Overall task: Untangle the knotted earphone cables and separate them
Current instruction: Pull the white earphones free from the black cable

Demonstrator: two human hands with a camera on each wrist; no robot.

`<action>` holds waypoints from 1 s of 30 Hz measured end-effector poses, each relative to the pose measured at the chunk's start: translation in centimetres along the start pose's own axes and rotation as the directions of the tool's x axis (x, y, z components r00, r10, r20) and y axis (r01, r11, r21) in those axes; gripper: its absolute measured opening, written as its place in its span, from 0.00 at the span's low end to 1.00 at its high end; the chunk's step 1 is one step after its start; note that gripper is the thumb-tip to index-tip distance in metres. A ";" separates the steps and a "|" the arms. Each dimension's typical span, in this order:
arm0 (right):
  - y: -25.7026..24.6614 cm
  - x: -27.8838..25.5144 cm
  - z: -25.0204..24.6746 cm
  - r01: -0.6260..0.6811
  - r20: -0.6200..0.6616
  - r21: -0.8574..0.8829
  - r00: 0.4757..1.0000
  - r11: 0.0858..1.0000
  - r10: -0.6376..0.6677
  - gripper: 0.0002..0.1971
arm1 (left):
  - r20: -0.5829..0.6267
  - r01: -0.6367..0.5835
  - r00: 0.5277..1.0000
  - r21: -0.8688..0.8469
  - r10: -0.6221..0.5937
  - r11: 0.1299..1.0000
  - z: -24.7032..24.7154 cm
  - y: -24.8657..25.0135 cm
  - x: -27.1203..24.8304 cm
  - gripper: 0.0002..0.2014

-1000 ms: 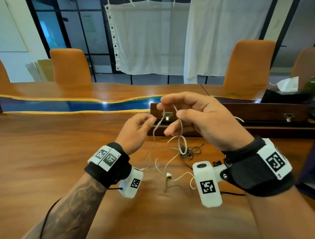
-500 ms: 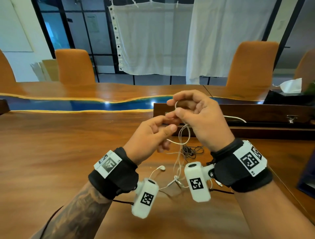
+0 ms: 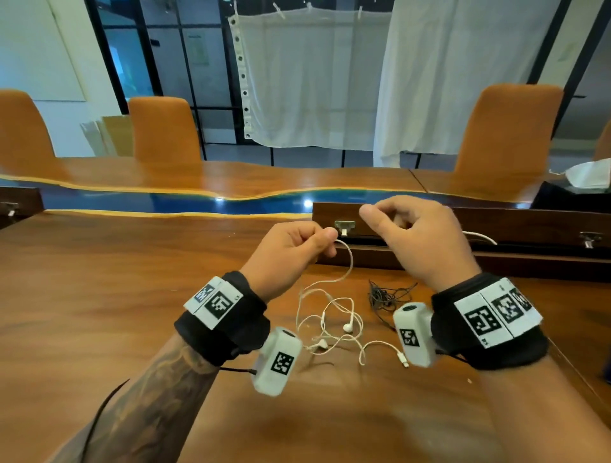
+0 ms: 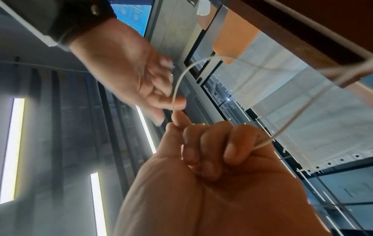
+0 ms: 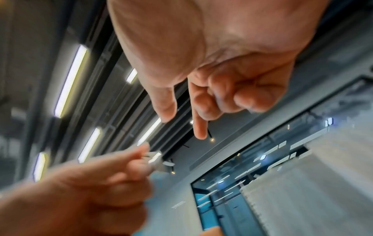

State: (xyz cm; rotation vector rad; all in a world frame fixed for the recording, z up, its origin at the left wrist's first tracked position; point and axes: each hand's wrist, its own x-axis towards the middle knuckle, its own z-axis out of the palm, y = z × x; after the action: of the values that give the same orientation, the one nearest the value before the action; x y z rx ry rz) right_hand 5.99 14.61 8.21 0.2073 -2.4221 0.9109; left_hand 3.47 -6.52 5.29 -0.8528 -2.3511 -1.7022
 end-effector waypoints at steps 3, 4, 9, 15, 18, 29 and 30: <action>-1.6 -0.5 1.0 0.000 0.296 0.347 0.949 0.938 -0.110 0.20 | 0.033 -0.038 0.999 -0.022 0.038 0.999 0.8 0.6 0.7 0.16; -1.7 -0.5 1.1 -0.025 0.373 0.380 0.919 0.925 -0.128 0.22 | 0.040 -0.036 0.998 -0.053 0.039 0.998 0.9 0.8 0.8 0.16; -1.5 0.1 0.1 -0.006 0.325 0.211 0.944 0.977 -0.064 0.06 | -0.056 -0.033 0.998 -0.031 0.032 0.999 0.0 -0.2 0.5 0.18; 1.4 1.3 -2.1 -0.073 -0.099 0.018 0.992 0.997 0.074 0.10 | -0.051 0.127 0.990 -0.012 -0.128 0.992 -1.8 -3.0 -0.5 0.16; 1.3 0.9 -0.7 -0.021 0.039 -0.205 0.999 0.978 0.030 0.14 | -0.023 0.070 0.997 0.042 -0.069 0.997 -1.0 -2.4 -0.1 0.13; -1.1 0.1 1.5 0.084 0.336 0.157 0.933 0.984 -0.133 0.08 | 0.087 0.110 0.992 -0.234 -0.091 0.966 0.6 -1.6 0.6 0.16; -0.9 0.2 1.1 0.080 0.267 0.131 0.957 0.988 -0.113 0.09 | 0.093 0.129 0.990 -0.247 -0.109 0.960 0.4 -2.1 0.4 0.16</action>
State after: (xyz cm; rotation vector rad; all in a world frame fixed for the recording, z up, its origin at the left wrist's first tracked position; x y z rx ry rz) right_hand 5.59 13.27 8.13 0.5239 -2.5815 1.0420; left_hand 2.18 -6.46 3.58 -0.8434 -2.3101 -2.0896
